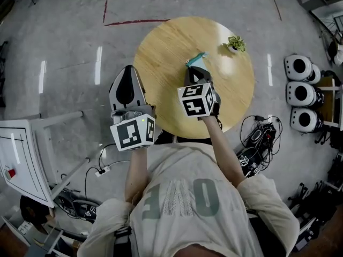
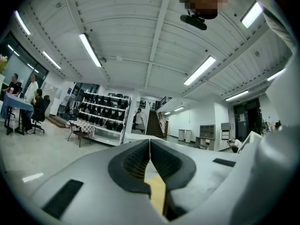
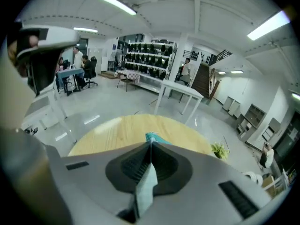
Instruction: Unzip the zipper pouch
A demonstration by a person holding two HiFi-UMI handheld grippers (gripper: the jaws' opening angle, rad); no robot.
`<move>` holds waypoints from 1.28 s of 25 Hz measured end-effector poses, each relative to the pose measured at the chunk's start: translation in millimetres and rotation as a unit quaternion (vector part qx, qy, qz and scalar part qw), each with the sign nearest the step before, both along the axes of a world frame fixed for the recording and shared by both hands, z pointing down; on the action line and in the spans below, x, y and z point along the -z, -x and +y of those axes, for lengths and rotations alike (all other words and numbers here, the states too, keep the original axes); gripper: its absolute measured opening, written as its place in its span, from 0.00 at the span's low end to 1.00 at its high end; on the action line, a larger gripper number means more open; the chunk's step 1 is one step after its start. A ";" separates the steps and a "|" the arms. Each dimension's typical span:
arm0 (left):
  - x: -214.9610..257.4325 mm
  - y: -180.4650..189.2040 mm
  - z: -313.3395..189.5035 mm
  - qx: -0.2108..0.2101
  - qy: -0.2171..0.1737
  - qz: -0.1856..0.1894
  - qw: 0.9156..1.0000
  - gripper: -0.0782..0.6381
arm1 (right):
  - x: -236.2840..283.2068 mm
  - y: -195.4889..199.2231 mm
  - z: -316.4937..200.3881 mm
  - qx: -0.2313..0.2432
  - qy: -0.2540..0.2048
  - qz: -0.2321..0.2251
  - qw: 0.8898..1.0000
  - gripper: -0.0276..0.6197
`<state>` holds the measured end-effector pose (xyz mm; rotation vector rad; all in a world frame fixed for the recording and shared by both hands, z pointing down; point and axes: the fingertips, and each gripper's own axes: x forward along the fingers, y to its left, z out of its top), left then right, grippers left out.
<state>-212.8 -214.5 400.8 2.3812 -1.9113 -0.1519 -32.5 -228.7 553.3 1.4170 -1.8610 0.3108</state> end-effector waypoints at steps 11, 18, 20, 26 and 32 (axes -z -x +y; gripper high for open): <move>86.0 -28.2 16.5 -0.029 -0.062 -0.001 0.998 0.15 | 188.3 12.7 8.7 0.078 -0.245 -0.149 0.955 0.09; 116.4 -68.1 32.8 -0.072 -0.059 0.018 0.995 0.15 | 244.8 -6.5 53.6 0.117 -0.322 -0.198 0.918 0.09; 121.9 -79.6 38.2 -0.099 -0.063 0.037 0.992 0.15 | 249.8 -7.5 61.4 0.134 -0.333 -0.201 0.911 0.09; 151.3 -145.5 47.7 -0.350 -0.066 0.115 0.927 0.32 | 274.3 -7.8 82.8 0.204 -0.376 -0.215 0.878 0.09; 169.4 -164.0 67.5 -0.499 -0.054 0.155 0.851 0.39 | 288.1 0.4 107.4 0.289 -0.376 -0.245 0.846 0.09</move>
